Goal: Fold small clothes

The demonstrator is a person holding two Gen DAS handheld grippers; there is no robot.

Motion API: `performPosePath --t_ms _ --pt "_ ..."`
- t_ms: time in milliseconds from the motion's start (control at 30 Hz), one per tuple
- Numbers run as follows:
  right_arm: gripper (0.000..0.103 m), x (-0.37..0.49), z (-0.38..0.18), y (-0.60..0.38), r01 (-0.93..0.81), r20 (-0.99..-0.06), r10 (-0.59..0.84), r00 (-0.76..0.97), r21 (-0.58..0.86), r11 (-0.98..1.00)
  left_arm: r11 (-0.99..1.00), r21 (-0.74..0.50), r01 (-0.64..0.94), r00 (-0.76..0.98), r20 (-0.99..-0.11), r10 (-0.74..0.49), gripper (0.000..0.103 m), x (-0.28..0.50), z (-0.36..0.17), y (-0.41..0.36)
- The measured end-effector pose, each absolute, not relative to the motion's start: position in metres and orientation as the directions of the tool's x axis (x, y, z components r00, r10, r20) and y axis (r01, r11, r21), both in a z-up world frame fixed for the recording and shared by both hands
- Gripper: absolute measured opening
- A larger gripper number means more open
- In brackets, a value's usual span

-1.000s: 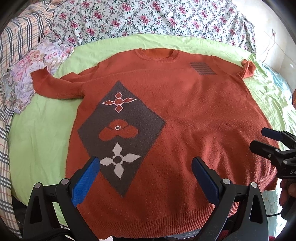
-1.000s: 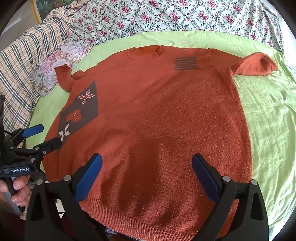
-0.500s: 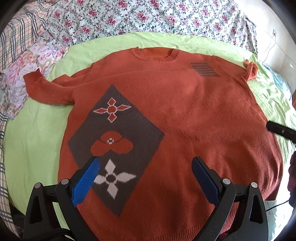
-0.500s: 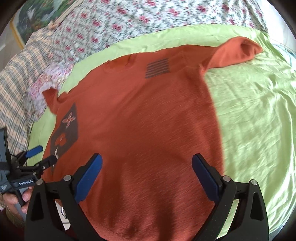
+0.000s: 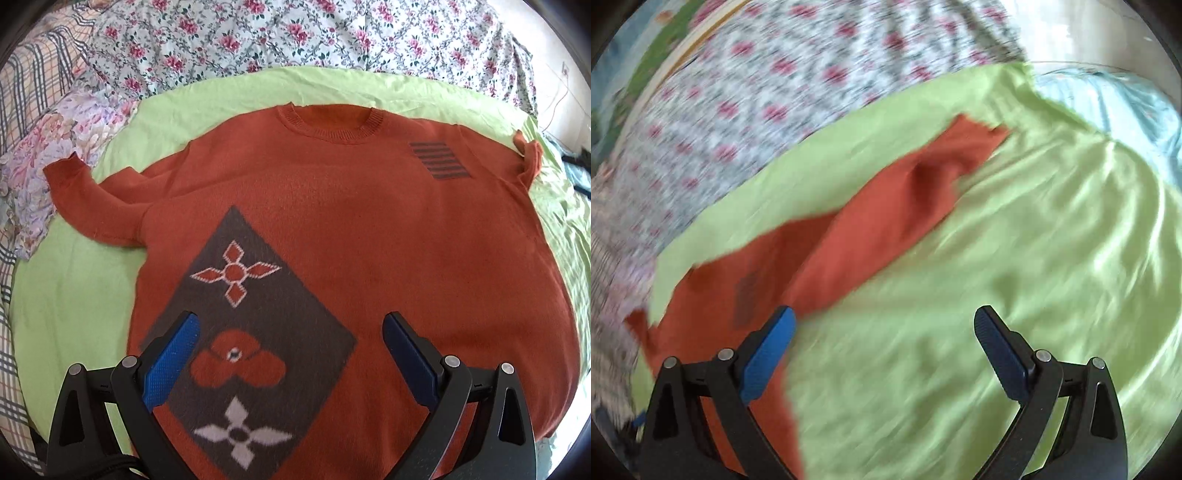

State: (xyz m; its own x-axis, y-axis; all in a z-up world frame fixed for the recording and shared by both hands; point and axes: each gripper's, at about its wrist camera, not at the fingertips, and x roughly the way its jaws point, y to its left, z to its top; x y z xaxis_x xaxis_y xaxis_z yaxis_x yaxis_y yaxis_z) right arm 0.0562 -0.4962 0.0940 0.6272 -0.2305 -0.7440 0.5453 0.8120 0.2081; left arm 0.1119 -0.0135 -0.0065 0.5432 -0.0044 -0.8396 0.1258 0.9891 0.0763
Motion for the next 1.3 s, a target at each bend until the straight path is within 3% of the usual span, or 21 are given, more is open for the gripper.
performPosePath --t_ms 167,400,433,500,700,933,1133,1300 --pt "0.069 0.092 0.103 -0.584 0.649 -0.725 -0.341 0.599 0.189 0.737 0.987 0.081 0.138 0.501 -0.865 0.001 0.1 0.13 -0.025 -0.028" --pt "0.049 0.145 0.066 -0.676 0.744 -0.778 -0.32 0.541 0.265 0.613 0.988 0.055 0.147 0.479 -0.878 -0.022 0.1 0.152 -0.039 -0.042" --pt "0.042 0.151 0.06 -0.685 0.746 -0.788 -0.307 0.534 0.269 0.609 0.988 0.053 0.146 0.477 -0.879 -0.023 0.1 0.154 -0.039 -0.042" --pt "0.009 0.156 0.054 -0.687 0.74 -0.799 -0.289 0.527 0.264 0.619 0.989 0.045 0.139 0.48 -0.877 -0.028 0.1 0.157 -0.04 -0.038" --pt "0.006 0.166 0.09 -0.609 0.566 -0.71 -0.216 0.67 0.3 0.768 0.992 -0.007 0.125 0.481 -0.874 -0.067 0.099 0.157 -0.038 -0.025" --pt "0.006 0.191 0.113 -0.434 0.213 -0.621 0.126 0.773 0.441 0.872 0.994 -0.053 0.092 0.513 -0.854 -0.093 0.099 0.138 -0.026 -0.003" --pt "0.006 0.228 0.082 -0.275 -0.038 -0.595 0.441 0.672 0.567 0.823 0.993 -0.113 0.031 0.527 -0.843 -0.112 0.1 0.125 -0.018 0.03" --pt "0.006 0.249 0.035 -0.178 -0.102 -0.619 0.56 0.55 0.616 0.781 0.992 -0.13 -0.01 0.543 -0.833 -0.103 0.1 0.117 -0.015 0.057"
